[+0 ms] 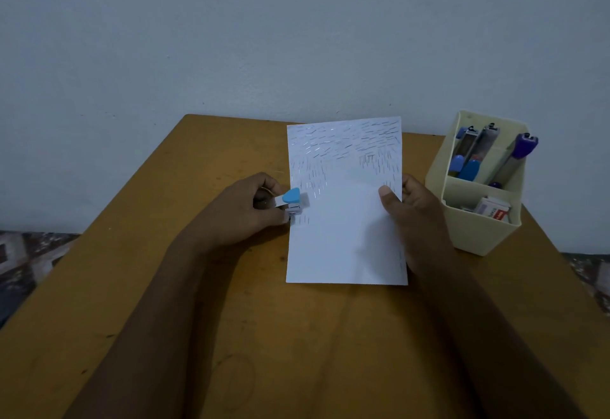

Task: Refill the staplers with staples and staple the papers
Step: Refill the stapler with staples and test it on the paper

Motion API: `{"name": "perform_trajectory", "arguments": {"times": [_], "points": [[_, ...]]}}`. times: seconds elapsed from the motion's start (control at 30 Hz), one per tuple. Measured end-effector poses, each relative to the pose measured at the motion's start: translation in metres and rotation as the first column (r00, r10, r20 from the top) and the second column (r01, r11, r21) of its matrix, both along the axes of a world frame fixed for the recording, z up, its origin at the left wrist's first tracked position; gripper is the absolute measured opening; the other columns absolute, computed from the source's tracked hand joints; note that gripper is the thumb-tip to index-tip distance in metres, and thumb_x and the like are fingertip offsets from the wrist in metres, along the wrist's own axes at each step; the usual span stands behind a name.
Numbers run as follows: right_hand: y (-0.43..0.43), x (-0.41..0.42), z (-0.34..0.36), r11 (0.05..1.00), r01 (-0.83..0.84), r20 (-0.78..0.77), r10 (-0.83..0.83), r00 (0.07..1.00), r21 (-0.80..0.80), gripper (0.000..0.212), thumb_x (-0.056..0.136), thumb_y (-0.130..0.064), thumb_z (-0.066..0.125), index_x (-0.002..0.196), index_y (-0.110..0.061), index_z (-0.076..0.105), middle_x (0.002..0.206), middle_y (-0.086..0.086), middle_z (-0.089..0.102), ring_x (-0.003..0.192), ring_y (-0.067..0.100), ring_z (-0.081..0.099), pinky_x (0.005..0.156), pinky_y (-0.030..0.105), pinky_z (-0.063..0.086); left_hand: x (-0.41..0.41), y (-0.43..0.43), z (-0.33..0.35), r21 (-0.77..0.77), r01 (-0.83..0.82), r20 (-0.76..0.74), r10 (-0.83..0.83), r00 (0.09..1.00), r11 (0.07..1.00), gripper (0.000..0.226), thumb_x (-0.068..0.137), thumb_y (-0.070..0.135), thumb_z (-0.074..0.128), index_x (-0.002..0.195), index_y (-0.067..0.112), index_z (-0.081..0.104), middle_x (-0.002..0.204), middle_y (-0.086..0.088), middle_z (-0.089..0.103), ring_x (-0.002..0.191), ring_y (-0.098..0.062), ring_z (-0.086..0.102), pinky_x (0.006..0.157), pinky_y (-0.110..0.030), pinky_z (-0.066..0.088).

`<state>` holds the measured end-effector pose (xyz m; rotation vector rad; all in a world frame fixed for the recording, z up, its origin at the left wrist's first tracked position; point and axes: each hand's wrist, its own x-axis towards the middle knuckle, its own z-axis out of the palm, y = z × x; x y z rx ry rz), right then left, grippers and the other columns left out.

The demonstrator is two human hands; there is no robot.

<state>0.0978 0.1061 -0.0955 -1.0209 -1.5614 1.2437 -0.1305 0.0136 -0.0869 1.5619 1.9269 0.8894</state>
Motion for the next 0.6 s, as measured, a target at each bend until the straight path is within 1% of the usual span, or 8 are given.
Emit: {"name": "perform_trajectory", "arguments": {"times": [0.07, 0.13, 0.2, 0.3, 0.33, 0.43, 0.53, 0.6], "points": [[0.0008, 0.0003, -0.001, 1.0, -0.009, -0.013, 0.009, 1.0, -0.008, 0.018, 0.095, -0.018, 0.051, 0.109, -0.024, 0.059, 0.109, -0.008, 0.067, 0.097, 0.011, 0.065, 0.084, 0.031, 0.053, 0.0002, -0.0002, 0.0018, -0.031, 0.002, -0.037, -0.004, 0.999, 1.0, 0.037, 0.08, 0.053, 0.064, 0.109, 0.035, 0.05, 0.094, 0.015, 0.057, 0.085, -0.008, 0.057, 0.063, -0.016, 0.04], [0.0015, 0.001, -0.0018, 1.0, -0.018, -0.007, 0.018, 1.0, -0.011, 0.019, 0.095, -0.019, 0.051, 0.112, -0.024, 0.059, 0.113, -0.005, 0.066, 0.1, 0.014, 0.064, 0.088, 0.036, 0.053, 0.0005, -0.0006, 0.0012, -0.02, 0.045, -0.066, -0.046, 0.997, 0.999, 0.032, 0.079, 0.06, 0.056, 0.099, 0.036, 0.052, 0.085, 0.016, 0.056, 0.078, -0.005, 0.055, 0.063, -0.017, 0.038], [0.0019, 0.0017, -0.0022, 0.999, -0.031, -0.007, 0.031, 1.0, -0.01, 0.018, 0.095, -0.019, 0.051, 0.11, -0.026, 0.059, 0.113, -0.005, 0.066, 0.101, 0.014, 0.064, 0.09, 0.038, 0.052, 0.0008, -0.002, 0.0011, 0.006, 0.094, -0.056, -0.094, 0.994, 0.996, 0.034, 0.079, 0.062, 0.051, 0.077, 0.028, 0.056, 0.064, 0.013, 0.049, 0.06, -0.001, 0.049, 0.057, -0.016, 0.032], [0.0016, 0.0023, -0.0008, 0.998, -0.06, -0.041, 0.06, 0.997, -0.008, 0.018, 0.095, -0.017, 0.052, 0.105, -0.027, 0.061, 0.111, -0.005, 0.068, 0.099, 0.014, 0.066, 0.088, 0.038, 0.053, -0.0007, -0.0024, 0.0004, 0.011, 0.106, -0.046, -0.106, 0.993, 0.994, 0.06, 0.08, 0.073, 0.048, 0.065, 0.015, 0.055, 0.054, 0.011, 0.042, 0.05, -0.002, 0.043, 0.05, -0.015, 0.03], [0.0014, 0.0027, -0.0005, 0.998, -0.07, -0.048, 0.069, 0.996, -0.005, 0.018, 0.095, -0.016, 0.052, 0.104, -0.028, 0.061, 0.11, -0.006, 0.068, 0.098, 0.013, 0.066, 0.087, 0.036, 0.053, -0.0011, -0.0025, 0.0006, 0.004, 0.102, -0.044, -0.101, 0.994, 0.995, 0.063, 0.08, 0.073, 0.048, 0.063, 0.013, 0.053, 0.053, 0.009, 0.041, 0.049, -0.003, 0.041, 0.049, -0.015, 0.03], [0.0005, 0.003, 0.0004, 0.995, -0.096, -0.088, 0.095, 0.992, -0.004, 0.019, 0.095, -0.015, 0.051, 0.104, -0.029, 0.06, 0.106, -0.011, 0.068, 0.094, 0.008, 0.067, 0.08, 0.025, 0.055, 0.0001, -0.0041, 0.0032, -0.034, 0.1, -0.002, -0.1, 0.995, 0.994, 0.054, 0.08, 0.064, 0.044, 0.059, 0.014, 0.048, 0.052, 0.007, 0.039, 0.047, -0.004, 0.038, 0.051, -0.017, 0.027], [-0.0002, 0.0035, 0.0017, 0.994, -0.111, -0.111, 0.11, 0.988, -0.008, 0.019, 0.095, -0.016, 0.05, 0.105, -0.028, 0.06, 0.108, -0.01, 0.068, 0.094, 0.008, 0.067, 0.078, 0.023, 0.055, 0.0022, -0.0057, 0.0055, -0.046, 0.108, 0.089, -0.104, 0.991, 0.993, 0.047, 0.083, 0.059, 0.043, 0.048, 0.027, 0.043, 0.049, 0.011, 0.038, 0.046, -0.003, 0.037, 0.055, -0.02, 0.025], [-0.0003, 0.0041, 0.0021, 0.994, -0.109, -0.117, 0.107, 0.987, -0.008, 0.018, 0.095, -0.016, 0.05, 0.105, -0.028, 0.06, 0.109, -0.009, 0.068, 0.094, 0.008, 0.067, 0.077, 0.023, 0.055, 0.0017, -0.005, 0.0049, -0.042, 0.113, 0.12, -0.107, 0.987, 0.993, 0.049, 0.083, 0.06, 0.046, 0.048, 0.027, 0.046, 0.051, 0.01, 0.04, 0.047, -0.003, 0.039, 0.056, -0.02, 0.026]]}}
